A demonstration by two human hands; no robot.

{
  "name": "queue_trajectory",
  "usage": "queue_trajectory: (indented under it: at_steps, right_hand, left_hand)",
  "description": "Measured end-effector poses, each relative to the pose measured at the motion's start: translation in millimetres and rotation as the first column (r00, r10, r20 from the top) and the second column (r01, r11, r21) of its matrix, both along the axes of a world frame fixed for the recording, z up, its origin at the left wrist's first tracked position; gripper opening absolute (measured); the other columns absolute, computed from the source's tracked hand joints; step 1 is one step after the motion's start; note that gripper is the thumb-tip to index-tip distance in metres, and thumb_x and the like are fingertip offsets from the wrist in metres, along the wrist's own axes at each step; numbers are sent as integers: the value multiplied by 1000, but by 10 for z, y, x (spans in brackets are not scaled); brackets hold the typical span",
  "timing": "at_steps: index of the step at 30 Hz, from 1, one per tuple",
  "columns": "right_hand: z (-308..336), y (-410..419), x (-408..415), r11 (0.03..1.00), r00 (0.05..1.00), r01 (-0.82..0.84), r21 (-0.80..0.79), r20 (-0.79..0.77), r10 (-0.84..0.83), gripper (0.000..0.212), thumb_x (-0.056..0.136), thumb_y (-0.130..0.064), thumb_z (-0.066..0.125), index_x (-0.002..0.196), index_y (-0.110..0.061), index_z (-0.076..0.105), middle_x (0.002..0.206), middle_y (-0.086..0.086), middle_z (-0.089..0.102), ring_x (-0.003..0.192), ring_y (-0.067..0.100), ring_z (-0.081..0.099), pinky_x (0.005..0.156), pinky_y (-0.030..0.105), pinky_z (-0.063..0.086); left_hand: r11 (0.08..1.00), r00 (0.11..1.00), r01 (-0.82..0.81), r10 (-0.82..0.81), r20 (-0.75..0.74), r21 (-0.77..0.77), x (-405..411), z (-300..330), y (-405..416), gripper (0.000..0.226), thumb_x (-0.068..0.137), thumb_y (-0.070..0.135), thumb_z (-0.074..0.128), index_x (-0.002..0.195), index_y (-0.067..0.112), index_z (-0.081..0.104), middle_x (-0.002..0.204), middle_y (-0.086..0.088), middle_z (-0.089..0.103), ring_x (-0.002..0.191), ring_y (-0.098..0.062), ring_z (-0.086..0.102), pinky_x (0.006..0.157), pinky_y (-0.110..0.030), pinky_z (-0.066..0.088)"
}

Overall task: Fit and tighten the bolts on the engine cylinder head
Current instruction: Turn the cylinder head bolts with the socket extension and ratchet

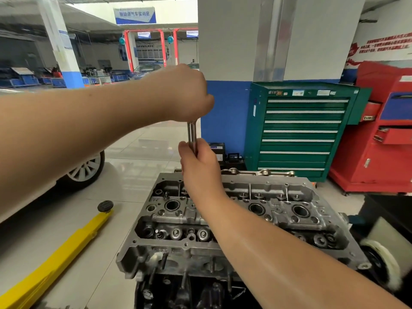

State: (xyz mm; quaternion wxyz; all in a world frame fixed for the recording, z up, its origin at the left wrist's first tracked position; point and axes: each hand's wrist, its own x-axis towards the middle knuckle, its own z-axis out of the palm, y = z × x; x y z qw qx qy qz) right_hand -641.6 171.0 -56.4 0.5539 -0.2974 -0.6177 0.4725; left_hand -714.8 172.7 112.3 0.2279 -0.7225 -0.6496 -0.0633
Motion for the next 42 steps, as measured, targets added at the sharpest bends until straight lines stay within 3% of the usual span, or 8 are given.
queue_trajectory:
  at_steps: [7,11,16,21,25,30,34,42]
  right_hand:
    - [-43,29,50,998,999,46,52,26,-48,26,99,-30,60,78,-35,46,62,-23,52,53,-2,47,49,10,39]
    - [-9,23,75,1000,999,17,17,31,-17,26,92,-29,63,73,-34,47,66,-12,51,59,11,49,56,28,43]
    - [10,12,-1,1000,999,6,7,45,-6,21,87,-38,64,74,-29,50,63,-12,46,55,7,44,48,17,39]
    - [31,12,9,998,999,-38,-49,-23,36,35,88,-53,58,83,-19,51,71,1,48,65,18,46,62,40,41]
    - [-31,-13,30,999,999,-24,23,45,23,26,97,-54,51,81,-34,51,66,-9,50,57,9,46,55,32,42]
    - [-49,-6,32,997,997,4,74,75,-10,27,102,-47,48,80,-33,48,62,-12,49,54,6,45,52,23,40]
    - [-54,-42,30,994,995,-9,106,104,-2,25,99,-48,49,77,-38,46,58,-18,51,48,1,45,42,11,34]
    - [-27,-68,33,1000,999,2,4,37,-2,26,89,-57,56,80,-34,47,70,-3,51,63,17,49,59,40,44]
  left_hand:
    - [978,972,-207,204,-117,-15,336,56,17,20,92,20,48,78,11,59,81,-11,61,69,-28,57,67,-37,47]
    - [981,991,77,-56,-121,178,98,-47,-22,40,89,38,42,61,11,50,62,-9,50,55,-24,45,60,-30,42]
    - [840,846,526,-532,17,130,-346,-30,-56,32,88,27,50,61,11,44,49,-7,39,45,-22,32,52,-28,25]
    - [735,767,635,-637,-79,240,-343,-86,56,26,90,20,54,70,4,62,51,-7,50,45,-26,39,53,-30,29]
    - [752,806,554,-592,-4,358,-347,-205,59,48,95,38,42,71,5,66,52,-10,53,48,-34,48,51,-34,36]
    - [896,945,-46,-104,309,441,-267,-377,-65,60,91,70,35,72,23,68,62,4,64,66,-19,59,58,-29,35]
    - [896,834,-66,-192,516,440,-218,-480,-122,40,87,51,49,69,21,67,59,6,64,64,-12,59,57,-28,33]
    - [781,442,612,-468,765,125,-179,-193,-4,24,64,28,57,69,7,66,62,2,58,63,-13,52,60,-23,44]
